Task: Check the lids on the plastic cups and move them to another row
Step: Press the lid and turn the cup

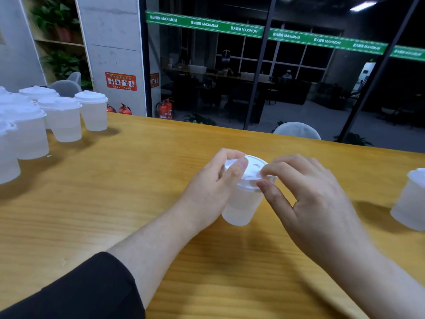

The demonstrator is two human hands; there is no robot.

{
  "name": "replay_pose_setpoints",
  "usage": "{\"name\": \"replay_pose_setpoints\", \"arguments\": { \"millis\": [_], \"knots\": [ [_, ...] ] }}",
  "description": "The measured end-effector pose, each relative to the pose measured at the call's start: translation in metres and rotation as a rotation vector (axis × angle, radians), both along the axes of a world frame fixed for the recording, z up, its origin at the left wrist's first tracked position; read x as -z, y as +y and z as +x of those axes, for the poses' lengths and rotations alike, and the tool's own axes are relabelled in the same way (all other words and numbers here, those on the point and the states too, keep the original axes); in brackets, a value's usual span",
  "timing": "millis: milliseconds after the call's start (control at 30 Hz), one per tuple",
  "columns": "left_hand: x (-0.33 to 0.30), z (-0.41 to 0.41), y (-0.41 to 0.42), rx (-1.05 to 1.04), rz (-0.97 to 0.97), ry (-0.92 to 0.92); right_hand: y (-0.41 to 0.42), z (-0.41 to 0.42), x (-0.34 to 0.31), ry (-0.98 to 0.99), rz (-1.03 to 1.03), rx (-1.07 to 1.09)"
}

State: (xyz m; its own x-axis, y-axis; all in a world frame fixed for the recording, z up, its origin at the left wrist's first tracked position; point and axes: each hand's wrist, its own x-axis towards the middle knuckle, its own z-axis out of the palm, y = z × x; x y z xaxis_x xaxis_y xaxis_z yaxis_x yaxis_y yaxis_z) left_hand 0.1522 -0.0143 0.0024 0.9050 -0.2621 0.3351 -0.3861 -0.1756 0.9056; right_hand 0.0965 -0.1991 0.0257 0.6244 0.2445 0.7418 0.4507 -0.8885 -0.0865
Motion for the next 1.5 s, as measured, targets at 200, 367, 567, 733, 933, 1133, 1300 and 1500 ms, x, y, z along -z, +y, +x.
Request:
{"name": "replay_pose_setpoints", "arguments": {
  "millis": [200, 367, 567, 733, 933, 1133, 1300, 1500],
  "knots": [
    [-0.002, -0.003, -0.002, -0.069, -0.169, 0.119, 0.013, 0.014, -0.003, 0.414, 0.369, -0.100],
    [-0.002, -0.001, -0.003, -0.134, -0.171, 0.196, 0.026, 0.020, -0.003, 0.473, 0.454, -0.149],
    [-0.001, -0.001, -0.009, -0.083, -0.165, 0.202, 0.019, 0.020, 0.003, 0.452, 0.501, -0.155],
    [-0.002, -0.004, -0.007, -0.004, -0.175, 0.104, 0.009, 0.017, 0.003, 0.396, 0.473, -0.191],
    [-0.004, -0.005, -0.003, -0.044, -0.101, -0.056, -0.021, 0.005, -0.013, 0.109, 0.328, -0.239],
    [-0.002, -0.003, -0.003, 0.017, -0.006, -0.148, -0.045, -0.005, -0.023, 0.142, 0.063, -0.358],
    [-0.001, -0.003, -0.004, 0.040, -0.047, -0.097, -0.041, -0.001, -0.014, 0.134, -0.016, -0.313],
    [-0.002, -0.004, -0.004, 0.068, -0.044, -0.053, -0.031, 0.000, -0.013, 0.012, 0.255, -0.269]
  ]
}}
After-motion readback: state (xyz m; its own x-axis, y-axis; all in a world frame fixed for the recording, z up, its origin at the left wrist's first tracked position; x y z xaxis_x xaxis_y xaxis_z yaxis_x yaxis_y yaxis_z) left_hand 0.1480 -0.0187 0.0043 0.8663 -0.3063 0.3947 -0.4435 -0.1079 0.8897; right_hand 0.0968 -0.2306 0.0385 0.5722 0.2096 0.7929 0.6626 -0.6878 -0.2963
